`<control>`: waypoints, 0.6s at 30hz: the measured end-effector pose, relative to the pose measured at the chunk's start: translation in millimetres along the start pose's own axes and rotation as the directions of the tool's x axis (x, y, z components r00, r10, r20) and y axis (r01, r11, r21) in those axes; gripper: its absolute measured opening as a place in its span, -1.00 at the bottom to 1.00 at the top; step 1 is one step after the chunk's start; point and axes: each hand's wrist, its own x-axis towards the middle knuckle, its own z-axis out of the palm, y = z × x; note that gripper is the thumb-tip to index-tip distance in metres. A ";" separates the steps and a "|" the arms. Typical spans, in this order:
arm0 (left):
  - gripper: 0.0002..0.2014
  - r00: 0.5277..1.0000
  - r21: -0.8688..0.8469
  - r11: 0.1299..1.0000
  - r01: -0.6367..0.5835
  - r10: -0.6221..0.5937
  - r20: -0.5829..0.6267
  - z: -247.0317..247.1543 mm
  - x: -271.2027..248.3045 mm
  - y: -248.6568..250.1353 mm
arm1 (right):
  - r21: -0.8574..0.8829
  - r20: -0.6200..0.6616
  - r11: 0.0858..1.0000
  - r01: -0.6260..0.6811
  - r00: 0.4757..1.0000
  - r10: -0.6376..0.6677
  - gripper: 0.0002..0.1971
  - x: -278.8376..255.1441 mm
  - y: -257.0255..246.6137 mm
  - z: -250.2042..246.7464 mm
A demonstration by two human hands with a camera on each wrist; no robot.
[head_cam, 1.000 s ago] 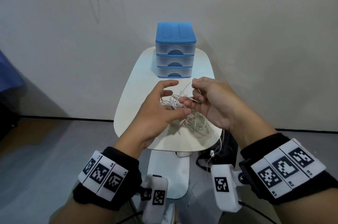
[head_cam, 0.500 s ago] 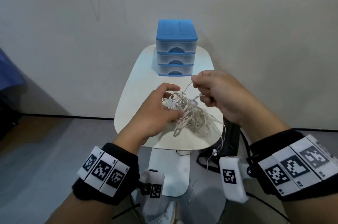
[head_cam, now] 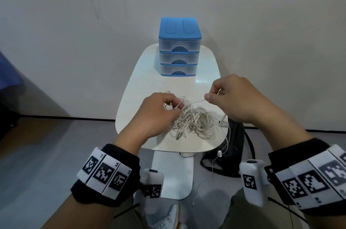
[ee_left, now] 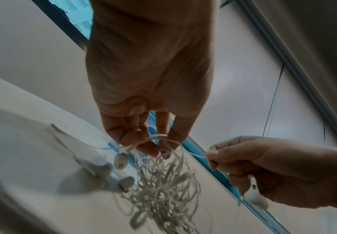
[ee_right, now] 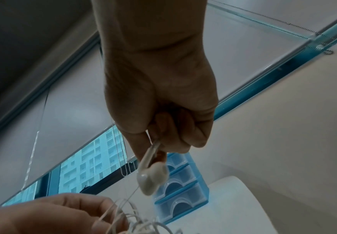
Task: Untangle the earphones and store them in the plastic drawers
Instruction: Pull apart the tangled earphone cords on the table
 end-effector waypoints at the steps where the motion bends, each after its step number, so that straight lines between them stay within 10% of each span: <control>1: -0.78 1.000 0.026 1.000 0.000 0.000 0.005 -0.4 -0.9 2.1 | 0.003 -0.006 1.000 -0.002 1.000 0.002 -0.74 0.2 0.7 2.8; 18: -0.77 0.994 0.209 0.975 -0.077 0.091 -0.062 -6.8 1.8 8.0 | 0.099 0.104 0.995 -0.007 0.995 -0.003 -0.77 4.7 -3.1 35.9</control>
